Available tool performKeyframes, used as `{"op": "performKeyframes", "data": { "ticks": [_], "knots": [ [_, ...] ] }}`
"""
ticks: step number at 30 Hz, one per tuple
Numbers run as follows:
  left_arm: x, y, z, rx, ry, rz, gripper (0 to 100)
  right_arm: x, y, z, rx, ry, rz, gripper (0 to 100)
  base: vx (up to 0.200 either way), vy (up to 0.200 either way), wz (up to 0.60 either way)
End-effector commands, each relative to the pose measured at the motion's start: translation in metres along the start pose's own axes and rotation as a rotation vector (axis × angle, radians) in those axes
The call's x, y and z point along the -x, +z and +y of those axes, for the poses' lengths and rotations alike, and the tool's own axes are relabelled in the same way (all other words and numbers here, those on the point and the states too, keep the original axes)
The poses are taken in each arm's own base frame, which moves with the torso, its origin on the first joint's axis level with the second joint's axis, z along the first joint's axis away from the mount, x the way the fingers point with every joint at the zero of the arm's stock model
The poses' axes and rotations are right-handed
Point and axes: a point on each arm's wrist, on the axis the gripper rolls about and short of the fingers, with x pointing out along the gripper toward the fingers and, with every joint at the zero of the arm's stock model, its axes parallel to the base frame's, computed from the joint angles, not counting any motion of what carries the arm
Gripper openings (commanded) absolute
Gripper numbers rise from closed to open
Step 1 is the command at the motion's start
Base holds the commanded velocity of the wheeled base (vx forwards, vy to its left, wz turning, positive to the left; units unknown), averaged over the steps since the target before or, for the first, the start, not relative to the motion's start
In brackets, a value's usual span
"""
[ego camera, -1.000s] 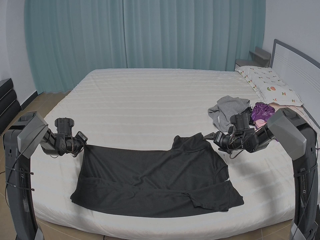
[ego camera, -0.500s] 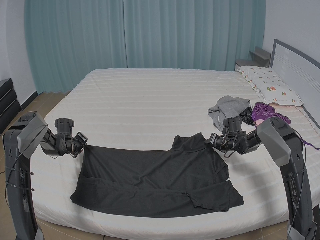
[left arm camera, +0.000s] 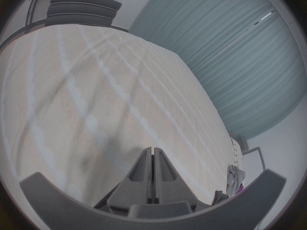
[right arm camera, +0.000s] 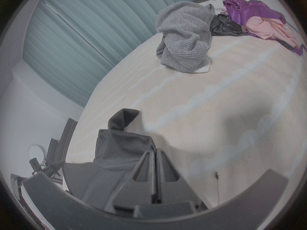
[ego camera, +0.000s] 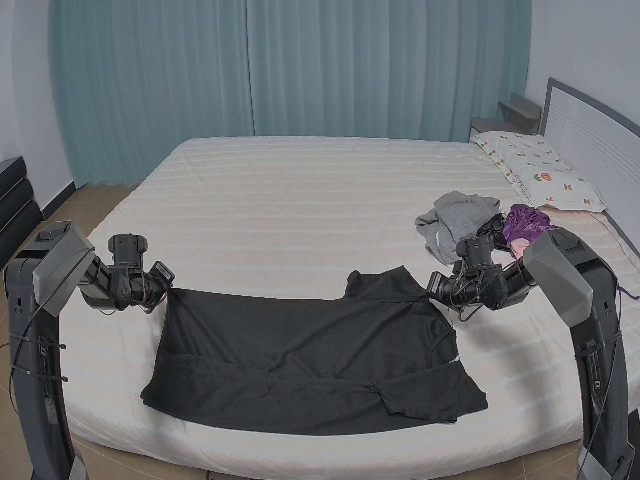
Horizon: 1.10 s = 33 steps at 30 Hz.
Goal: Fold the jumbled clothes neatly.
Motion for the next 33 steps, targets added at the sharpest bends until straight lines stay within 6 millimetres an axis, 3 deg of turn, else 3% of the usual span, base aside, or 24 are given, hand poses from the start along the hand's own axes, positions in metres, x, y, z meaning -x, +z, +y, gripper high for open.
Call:
{"op": "performKeyframes", "data": {
  "ticks": [1, 7, 14, 25, 26, 33],
  "knots": [
    [0.004, 0.003, -0.003, -0.002, -0.003, -0.008, 0, 0.026, 0.006, 0.002, 0.025, 0.009, 0.008, 0, 0.000, 0.000, 0.00],
    [0.005, 0.001, -0.001, -0.009, 0.005, 0.000, 0, 0.029, -0.002, -0.008, 0.069, -0.001, 0.029, 0, 0.000, 0.000, 0.00],
    [0.006, -0.001, 0.001, -0.012, 0.025, 0.016, 0, 0.047, -0.010, -0.005, 0.130, 0.073, 0.075, 0, 0.000, 0.000, 0.00],
    [0.006, -0.002, 0.002, -0.021, 0.031, 0.023, 0, 0.047, -0.015, -0.006, 0.148, 0.092, 0.107, 0, 0.000, 0.000, 0.00],
    [0.006, -0.002, 0.002, -0.021, 0.031, 0.023, 0, 0.047, -0.015, -0.006, 0.148, 0.092, 0.107, 100, 0.000, 0.000, 0.00],
    [0.005, -0.003, 0.003, -0.020, 0.033, 0.025, 0, 0.039, -0.008, -0.001, 0.145, 0.122, 0.084, 100, 0.000, 0.000, 0.00]
  ]
}}
